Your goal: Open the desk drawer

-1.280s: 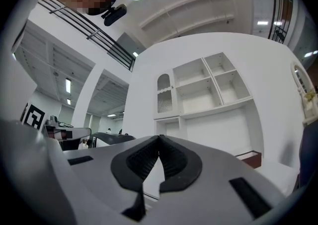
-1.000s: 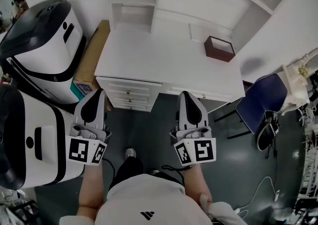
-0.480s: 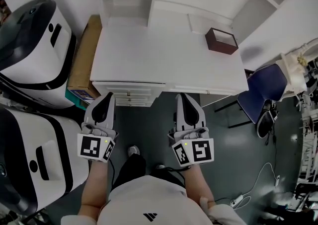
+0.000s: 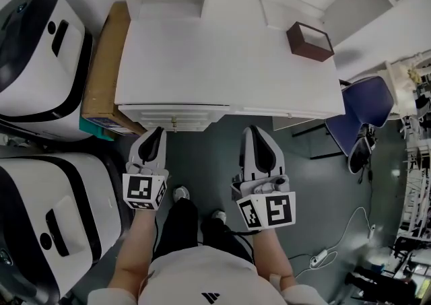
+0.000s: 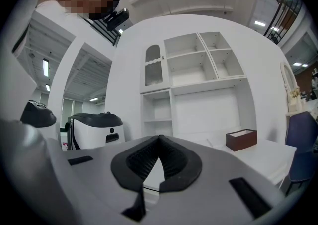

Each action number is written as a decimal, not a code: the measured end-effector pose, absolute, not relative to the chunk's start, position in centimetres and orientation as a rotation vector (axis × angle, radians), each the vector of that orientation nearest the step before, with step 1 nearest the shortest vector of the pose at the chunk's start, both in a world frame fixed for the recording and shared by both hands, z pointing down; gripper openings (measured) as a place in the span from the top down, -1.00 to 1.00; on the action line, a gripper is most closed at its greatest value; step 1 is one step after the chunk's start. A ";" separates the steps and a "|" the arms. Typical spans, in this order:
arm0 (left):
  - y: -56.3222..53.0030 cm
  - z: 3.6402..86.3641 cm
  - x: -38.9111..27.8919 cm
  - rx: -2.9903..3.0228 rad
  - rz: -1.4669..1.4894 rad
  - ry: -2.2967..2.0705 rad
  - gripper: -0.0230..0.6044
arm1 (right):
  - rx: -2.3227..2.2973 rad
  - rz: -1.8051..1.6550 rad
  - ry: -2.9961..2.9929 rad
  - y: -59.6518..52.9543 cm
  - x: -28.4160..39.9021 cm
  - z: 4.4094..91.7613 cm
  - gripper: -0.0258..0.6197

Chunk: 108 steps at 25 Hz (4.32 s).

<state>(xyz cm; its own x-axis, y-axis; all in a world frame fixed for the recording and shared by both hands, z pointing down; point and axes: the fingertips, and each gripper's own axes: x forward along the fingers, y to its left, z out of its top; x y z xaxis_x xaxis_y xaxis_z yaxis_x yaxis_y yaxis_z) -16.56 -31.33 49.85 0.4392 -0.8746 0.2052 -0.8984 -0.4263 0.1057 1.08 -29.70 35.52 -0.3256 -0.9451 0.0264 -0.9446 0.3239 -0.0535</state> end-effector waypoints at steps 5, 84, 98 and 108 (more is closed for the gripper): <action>-32.5 55.3 -15.3 2.430 0.265 -1.471 0.74 | -1.864 -0.112 2.538 -29.8 1.4 36.5 0.92; -22.5 73.1 -13.7 2.030 0.574 -1.511 0.68 | -1.833 -0.051 2.608 -22.7 4.6 36.2 0.92; -19.4 73.1 -13.8 2.026 0.571 -1.537 0.68 | -1.761 -0.024 2.646 -21.0 4.9 35.3 0.92; -18.3 73.0 -13.7 2.014 0.593 -1.531 0.66 | -1.702 -0.004 2.671 -20.3 4.2 34.6 0.92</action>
